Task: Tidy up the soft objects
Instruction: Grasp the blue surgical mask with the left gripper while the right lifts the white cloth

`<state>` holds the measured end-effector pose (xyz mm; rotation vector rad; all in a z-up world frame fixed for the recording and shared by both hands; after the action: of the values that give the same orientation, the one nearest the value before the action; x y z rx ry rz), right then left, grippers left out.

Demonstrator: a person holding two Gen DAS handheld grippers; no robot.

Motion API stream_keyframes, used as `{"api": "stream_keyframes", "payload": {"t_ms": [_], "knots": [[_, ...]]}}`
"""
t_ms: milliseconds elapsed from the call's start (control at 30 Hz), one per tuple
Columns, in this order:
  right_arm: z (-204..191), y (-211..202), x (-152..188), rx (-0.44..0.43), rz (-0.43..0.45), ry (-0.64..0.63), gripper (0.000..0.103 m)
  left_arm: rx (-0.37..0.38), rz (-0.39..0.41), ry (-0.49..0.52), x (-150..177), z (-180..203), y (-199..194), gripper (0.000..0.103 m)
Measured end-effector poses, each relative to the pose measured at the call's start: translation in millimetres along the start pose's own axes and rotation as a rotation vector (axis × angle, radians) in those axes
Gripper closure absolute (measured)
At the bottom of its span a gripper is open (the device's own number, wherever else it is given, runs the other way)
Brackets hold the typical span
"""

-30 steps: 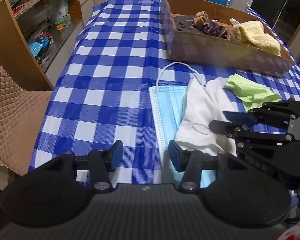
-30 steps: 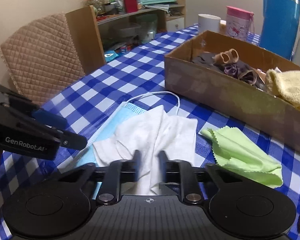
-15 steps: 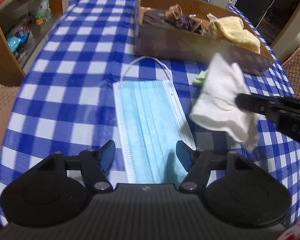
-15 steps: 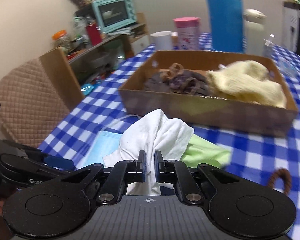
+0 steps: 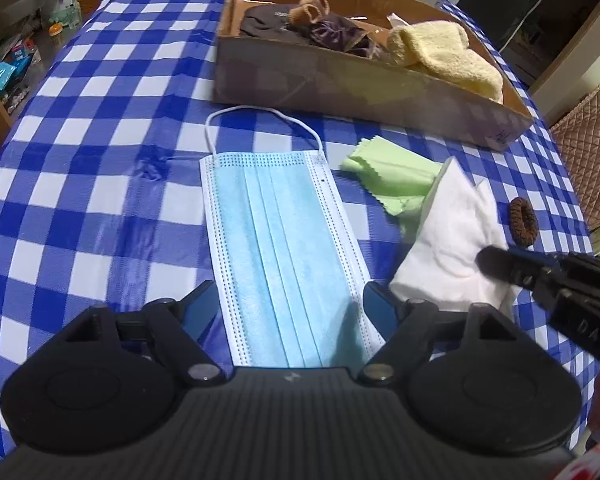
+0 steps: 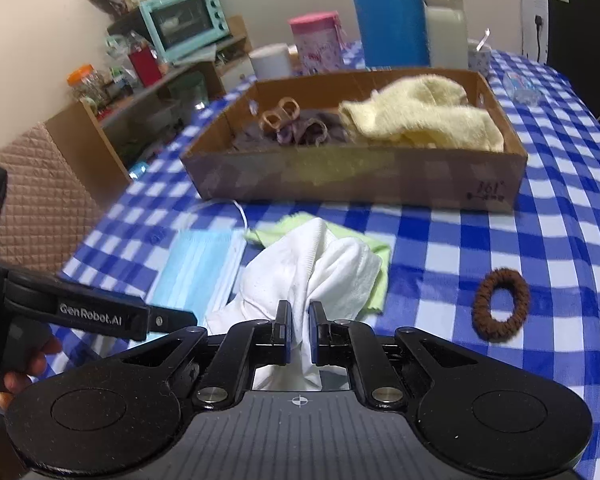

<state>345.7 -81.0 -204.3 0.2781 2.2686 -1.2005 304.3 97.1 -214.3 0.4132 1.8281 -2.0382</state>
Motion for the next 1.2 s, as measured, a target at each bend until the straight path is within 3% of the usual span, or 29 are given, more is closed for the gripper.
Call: {"api": "stream_keyframes", "payload": {"t_ms": [133, 467, 633, 833, 900, 1000, 1200], "knots": [[8, 8, 8, 0.047, -0.046, -0.011, 0.094, -0.026, -0.012, 0.034, -5, 9, 6, 0.022], [9, 14, 19, 0.054, -0.075, -0.043, 0.094, -0.106, -0.02, 0.129, -8, 27, 18, 0.016], [9, 14, 19, 0.051, -0.076, -0.037, 0.094, -0.14, -0.006, 0.182, -6, 25, 16, 0.031], [9, 13, 18, 0.05, -0.075, -0.036, 0.094, -0.143, 0.011, 0.176, -4, 12, 8, 0.06], [8, 12, 19, 0.049, -0.074, -0.038, 0.094, -0.144, 0.015, 0.172, -4, 7, 5, 0.076], [7, 10, 18, 0.046, -0.072, -0.038, 0.094, -0.137, 0.015, 0.162, -2, 1, 2, 0.087], [3, 7, 15, 0.033, -0.064, -0.044, 0.094, -0.144, 0.022, 0.165, 4, -6, -6, 0.093]]}}
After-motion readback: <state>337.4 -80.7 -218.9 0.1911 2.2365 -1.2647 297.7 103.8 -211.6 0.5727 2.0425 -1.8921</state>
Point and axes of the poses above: each gripper's, at about its wrist camera, not at the fingertips, and y roughly the way its jaws point, z to its right, x to its underside, the point moved 8 cm from there along y, roughly the way its jaws point, and after that the axes turned 12 degrees about y, right-handed, at the moved point
